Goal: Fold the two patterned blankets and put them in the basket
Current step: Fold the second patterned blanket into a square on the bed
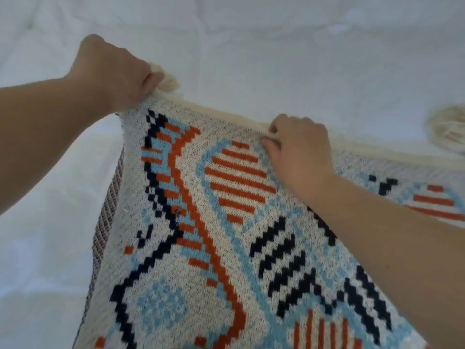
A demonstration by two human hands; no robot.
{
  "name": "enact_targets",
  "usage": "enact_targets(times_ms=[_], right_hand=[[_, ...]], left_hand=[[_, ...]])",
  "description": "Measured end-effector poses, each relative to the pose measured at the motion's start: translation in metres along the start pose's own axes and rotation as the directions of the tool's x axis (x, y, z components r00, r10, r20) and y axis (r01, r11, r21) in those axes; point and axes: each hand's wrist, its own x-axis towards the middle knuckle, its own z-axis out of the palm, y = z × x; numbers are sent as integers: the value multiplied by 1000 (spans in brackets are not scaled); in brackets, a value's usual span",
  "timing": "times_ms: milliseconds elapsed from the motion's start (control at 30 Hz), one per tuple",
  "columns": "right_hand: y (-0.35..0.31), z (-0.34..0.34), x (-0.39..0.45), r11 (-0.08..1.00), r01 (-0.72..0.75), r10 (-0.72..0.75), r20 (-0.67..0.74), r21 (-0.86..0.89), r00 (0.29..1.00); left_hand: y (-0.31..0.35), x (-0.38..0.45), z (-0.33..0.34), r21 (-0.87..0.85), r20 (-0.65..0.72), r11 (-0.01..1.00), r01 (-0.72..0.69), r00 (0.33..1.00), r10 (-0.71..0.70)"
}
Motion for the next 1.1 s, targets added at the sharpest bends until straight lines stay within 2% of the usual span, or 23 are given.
enact_targets(times_ms=[67, 133, 200, 233, 300, 400, 467, 567, 700, 800, 933, 1100], right_hand=[[6, -4, 9, 1000, -8, 6, -107, -19, 994], [9, -1, 15, 994, -69, 62, -87, -80, 994], [8, 6, 13, 987, -85, 87, 15, -139, 996], [6, 10, 10, 987, -69, 77, 47, -144, 996], [0, 13, 0, 993, -38, 47, 81, -109, 996], [-6, 14, -11, 997, -5, 18, 181, -76, 983], [-7, 18, -14, 995, 23, 2, 250, -98, 968], [-1, 23, -16, 993, 32, 1, 286, -112, 958], [19, 26, -20, 988, 4, 47, 325, -154, 944], [42, 19, -29, 992, -41, 80, 344, -120, 935], [105, 0, -58, 973, -85, 155, 328, -217, 932], [196, -41, -96, 905, -253, 350, 259, -343, 900]], left_hand=[[2, 0, -12, 17, 70, 1000, 6, 997, -7], [11, 0, -16, 34, 121, 996, 87, 988, -91], [31, 1, -16, -138, 38, 968, 211, 978, -207], [48, -1, -19, -274, 0, 939, 208, 976, -216], [87, -10, -32, -450, -70, 891, 58, 993, -100], [137, -24, -41, -546, -83, 821, -167, 986, 145], [151, -28, -31, -590, -37, 789, -171, 982, 185], [153, -30, -17, -631, -20, 763, -137, 987, 160], [155, -31, -12, -613, 11, 782, -114, 988, 152], [157, -29, -18, -664, 14, 744, -72, 994, 108], [206, -16, -60, -699, 27, 712, -64, 993, 116], [300, 27, -143, -737, -50, 646, -200, 969, 243]])
